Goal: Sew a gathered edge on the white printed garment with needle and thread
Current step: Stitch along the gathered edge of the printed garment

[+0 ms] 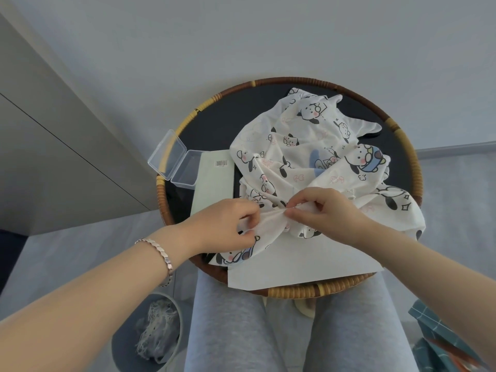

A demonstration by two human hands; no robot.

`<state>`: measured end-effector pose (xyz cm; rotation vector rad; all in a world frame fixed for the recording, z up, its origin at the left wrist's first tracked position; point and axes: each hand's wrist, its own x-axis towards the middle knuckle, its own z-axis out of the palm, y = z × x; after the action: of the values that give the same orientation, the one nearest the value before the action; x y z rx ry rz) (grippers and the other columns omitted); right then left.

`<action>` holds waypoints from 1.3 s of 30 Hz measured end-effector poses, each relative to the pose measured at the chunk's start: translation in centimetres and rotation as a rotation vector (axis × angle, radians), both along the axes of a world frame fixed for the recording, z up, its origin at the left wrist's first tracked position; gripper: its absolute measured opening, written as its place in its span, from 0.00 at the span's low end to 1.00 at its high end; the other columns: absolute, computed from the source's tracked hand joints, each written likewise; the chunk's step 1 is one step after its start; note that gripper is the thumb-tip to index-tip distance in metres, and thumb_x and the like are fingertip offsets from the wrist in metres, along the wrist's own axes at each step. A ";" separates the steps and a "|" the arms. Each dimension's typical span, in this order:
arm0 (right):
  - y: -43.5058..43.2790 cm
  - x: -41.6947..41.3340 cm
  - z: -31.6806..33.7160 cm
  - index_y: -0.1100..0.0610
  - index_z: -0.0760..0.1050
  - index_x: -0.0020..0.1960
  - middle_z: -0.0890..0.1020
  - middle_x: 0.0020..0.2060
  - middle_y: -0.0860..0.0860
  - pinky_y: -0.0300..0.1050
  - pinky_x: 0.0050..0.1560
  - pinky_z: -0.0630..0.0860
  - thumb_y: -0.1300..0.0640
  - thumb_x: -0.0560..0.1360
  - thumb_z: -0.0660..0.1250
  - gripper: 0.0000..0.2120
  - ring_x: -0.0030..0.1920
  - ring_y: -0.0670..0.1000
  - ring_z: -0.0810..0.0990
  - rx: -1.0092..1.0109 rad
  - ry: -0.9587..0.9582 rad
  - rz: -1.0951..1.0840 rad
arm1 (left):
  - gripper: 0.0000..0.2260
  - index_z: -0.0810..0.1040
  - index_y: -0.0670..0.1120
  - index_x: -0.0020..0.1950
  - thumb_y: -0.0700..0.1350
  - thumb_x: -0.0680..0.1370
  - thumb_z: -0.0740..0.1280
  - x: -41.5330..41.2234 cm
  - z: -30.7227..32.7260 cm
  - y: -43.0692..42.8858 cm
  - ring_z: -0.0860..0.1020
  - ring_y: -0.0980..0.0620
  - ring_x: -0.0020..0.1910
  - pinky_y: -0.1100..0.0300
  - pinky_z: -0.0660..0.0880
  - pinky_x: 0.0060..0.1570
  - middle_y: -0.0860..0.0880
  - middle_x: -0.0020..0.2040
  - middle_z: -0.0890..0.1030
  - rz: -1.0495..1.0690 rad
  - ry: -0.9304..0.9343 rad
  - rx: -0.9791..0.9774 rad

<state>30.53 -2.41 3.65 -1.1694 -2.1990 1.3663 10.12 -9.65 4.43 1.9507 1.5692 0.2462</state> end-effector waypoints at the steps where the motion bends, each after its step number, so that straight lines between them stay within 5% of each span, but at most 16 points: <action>1: 0.0 0.1 0.1 0.42 0.77 0.37 0.82 0.41 0.52 0.49 0.43 0.76 0.52 0.72 0.69 0.07 0.41 0.57 0.78 0.000 0.007 -0.005 | 0.06 0.72 0.49 0.41 0.40 0.72 0.67 -0.1 0.2 0.0 0.73 0.52 0.43 0.62 0.69 0.44 0.52 0.42 0.75 0.047 -0.039 -0.026; 6: 0.0 0.1 0.3 0.42 0.77 0.38 0.83 0.42 0.51 0.56 0.47 0.78 0.53 0.73 0.69 0.07 0.44 0.61 0.79 0.013 0.018 -0.013 | 0.12 0.77 0.55 0.55 0.40 0.75 0.65 -0.1 0.6 0.2 0.72 0.63 0.51 0.73 0.67 0.51 0.63 0.48 0.74 0.092 -0.145 -0.134; 9: 0.1 0.1 0.3 0.43 0.77 0.38 0.83 0.42 0.52 0.56 0.47 0.78 0.54 0.73 0.69 0.07 0.45 0.61 0.79 0.017 0.021 -0.012 | 0.12 0.75 0.58 0.46 0.39 0.75 0.64 0.2 0.7 0.5 0.74 0.64 0.49 0.73 0.70 0.49 0.62 0.48 0.75 0.125 -0.236 -0.257; 12: 0.1 0.3 0.1 0.42 0.76 0.38 0.82 0.42 0.48 0.48 0.45 0.76 0.54 0.73 0.69 0.08 0.45 0.58 0.79 0.010 0.021 -0.003 | 0.06 0.76 0.50 0.39 0.41 0.75 0.66 0.4 0.8 0.5 0.73 0.60 0.43 0.63 0.70 0.51 0.56 0.43 0.74 0.126 -0.259 -0.340; 16: 0.1 0.3 -0.1 0.40 0.75 0.38 0.79 0.40 0.44 0.39 0.45 0.73 0.53 0.73 0.69 0.08 0.43 0.47 0.77 0.051 -0.017 0.032 | 0.10 0.76 0.43 0.37 0.46 0.75 0.67 -0.3 1.0 0.4 0.72 0.54 0.53 0.58 0.67 0.59 0.53 0.52 0.71 0.093 -0.146 -0.377; 18: 0.0 0.2 -0.1 0.44 0.78 0.41 0.77 0.38 0.41 0.31 0.44 0.69 0.53 0.73 0.69 0.04 0.42 0.39 0.74 0.091 -0.036 0.051 | 0.10 0.78 0.45 0.37 0.48 0.75 0.67 -0.9 1.2 0.4 0.71 0.57 0.57 0.61 0.68 0.60 0.56 0.57 0.70 0.064 -0.039 -0.324; 22: 0.2 -0.1 -0.1 0.41 0.75 0.40 0.76 0.37 0.39 0.37 0.47 0.67 0.52 0.73 0.68 0.07 0.42 0.37 0.72 0.130 -0.043 0.030 | 0.09 0.81 0.44 0.34 0.47 0.73 0.70 -1.7 2.0 0.1 0.75 0.64 0.50 0.68 0.71 0.51 0.61 0.51 0.76 0.171 -0.117 -0.097; 25: 0.3 -0.4 0.0 0.42 0.75 0.40 0.75 0.36 0.37 0.30 0.45 0.67 0.52 0.73 0.68 0.06 0.41 0.34 0.73 0.114 -0.027 0.002 | 0.09 0.80 0.49 0.34 0.49 0.74 0.68 -2.8 1.8 0.1 0.79 0.55 0.44 0.57 0.75 0.48 0.52 0.43 0.82 0.276 -0.251 -0.093; 28: 0.3 -0.7 -0.1 0.49 0.79 0.44 0.74 0.34 0.35 0.23 0.42 0.65 0.54 0.73 0.68 0.01 0.40 0.30 0.72 0.130 -0.010 0.014 | 0.18 0.81 0.46 0.40 0.60 0.73 0.62 -3.6 0.4 0.0 0.78 0.39 0.42 0.46 0.74 0.47 0.40 0.41 0.81 0.252 -0.185 -0.225; 31: 0.2 -0.8 -0.2 0.52 0.80 0.47 0.74 0.37 0.35 0.22 0.44 0.64 0.54 0.74 0.68 0.04 0.42 0.32 0.72 0.152 -0.020 0.028 | 0.17 0.80 0.53 0.37 0.65 0.70 0.65 -3.7 -0.7 -0.4 0.75 0.48 0.38 0.54 0.71 0.45 0.41 0.41 0.80 0.212 -0.096 -0.377; 34: 0.1 -0.7 -0.1 0.52 0.80 0.48 0.74 0.37 0.35 0.22 0.44 0.64 0.54 0.74 0.67 0.05 0.43 0.31 0.72 0.181 -0.034 0.052 | 0.04 0.78 0.57 0.41 0.56 0.71 0.69 -3.4 -0.6 -0.3 0.77 0.57 0.44 0.60 0.73 0.48 0.55 0.43 0.80 0.288 -0.122 -0.284; 39: 0.0 -0.6 0.2 0.50 0.79 0.45 0.73 0.34 0.36 0.22 0.42 0.64 0.55 0.74 0.68 0.02 0.41 0.29 0.71 0.199 -0.013 0.070 | 0.16 0.72 0.57 0.57 0.54 0.71 0.70 -1.1 1.2 0.7 0.72 0.64 0.54 0.70 0.66 0.48 0.62 0.54 0.75 0.331 -0.214 0.021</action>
<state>29.91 -2.37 3.89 -1.0414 -2.3423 1.1371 9.02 -8.91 5.63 1.6103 1.7410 0.5891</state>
